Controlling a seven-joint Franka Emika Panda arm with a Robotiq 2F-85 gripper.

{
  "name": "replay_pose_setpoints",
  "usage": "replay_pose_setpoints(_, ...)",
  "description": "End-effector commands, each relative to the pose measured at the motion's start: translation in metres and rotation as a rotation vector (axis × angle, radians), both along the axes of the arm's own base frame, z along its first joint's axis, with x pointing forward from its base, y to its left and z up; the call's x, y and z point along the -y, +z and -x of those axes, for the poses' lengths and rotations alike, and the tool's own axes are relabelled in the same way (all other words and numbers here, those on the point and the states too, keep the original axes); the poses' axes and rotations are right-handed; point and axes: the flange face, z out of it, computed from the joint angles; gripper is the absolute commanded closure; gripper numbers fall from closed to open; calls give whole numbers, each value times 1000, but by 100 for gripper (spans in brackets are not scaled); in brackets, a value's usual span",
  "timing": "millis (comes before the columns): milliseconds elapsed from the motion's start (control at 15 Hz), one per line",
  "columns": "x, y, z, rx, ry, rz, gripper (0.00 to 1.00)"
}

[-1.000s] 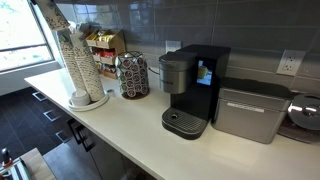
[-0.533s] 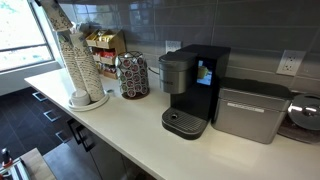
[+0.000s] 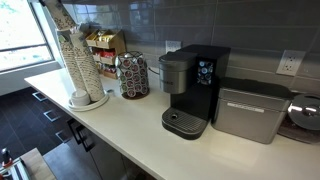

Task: Put the paper cup on the pile on the right

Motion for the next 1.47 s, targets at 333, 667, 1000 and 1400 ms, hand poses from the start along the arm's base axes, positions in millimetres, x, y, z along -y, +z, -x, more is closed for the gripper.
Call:
replay_pose_setpoints(333,1,-2,-12,-21,1,77,61)
replay_pose_setpoints(667,-5,-9,-14,-38,11,78,61)
replay_pose_setpoints(1000,-6,-9,-14,-21,13,86,61)
replay_pose_setpoints(1400,-8,-11,-17,-8,18,73,61)
